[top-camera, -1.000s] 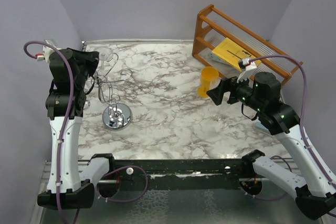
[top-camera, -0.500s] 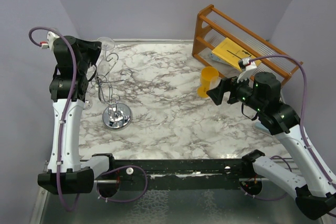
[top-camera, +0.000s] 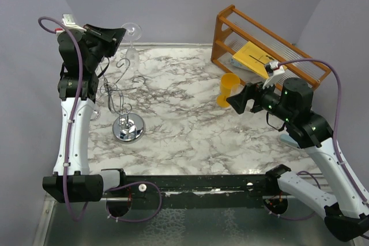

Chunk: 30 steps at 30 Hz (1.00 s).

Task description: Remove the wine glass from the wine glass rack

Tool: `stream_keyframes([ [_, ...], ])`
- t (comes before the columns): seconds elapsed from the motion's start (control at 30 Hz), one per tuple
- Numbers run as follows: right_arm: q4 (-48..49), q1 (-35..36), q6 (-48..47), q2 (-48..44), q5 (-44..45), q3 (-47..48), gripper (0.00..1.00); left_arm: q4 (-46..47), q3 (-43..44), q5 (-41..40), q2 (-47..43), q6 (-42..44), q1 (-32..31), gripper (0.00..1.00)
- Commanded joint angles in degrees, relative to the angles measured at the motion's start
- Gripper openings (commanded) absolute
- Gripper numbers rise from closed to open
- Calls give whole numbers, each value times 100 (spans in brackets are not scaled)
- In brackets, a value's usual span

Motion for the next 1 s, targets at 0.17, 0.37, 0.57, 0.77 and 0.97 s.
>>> stream_keyframes([
  [0.17, 710, -11, 711, -106, -884, 109, 100, 3358, -443, 2511, -211, -1607, 33, 0],
  [0.37, 1492, -10, 1055, -68, -1622, -10, 100, 6009, -1383, 3101, -441, -3249, 35, 0],
  [0.57, 2670, -10, 1801, 82, -2340, -242, 100, 7403, -2111, 3253, -1003, -4049, 18, 0],
  [0.77, 4218, -10, 2809, 470, -3279, -686, 100, 8090, -2779, 3081, -1568, -4620, -322, 0],
  [0.97, 6105, -10, 3847, 928, -4106, -1057, 99, 8827, -3281, 2793, -1897, -5205, -689, 0],
])
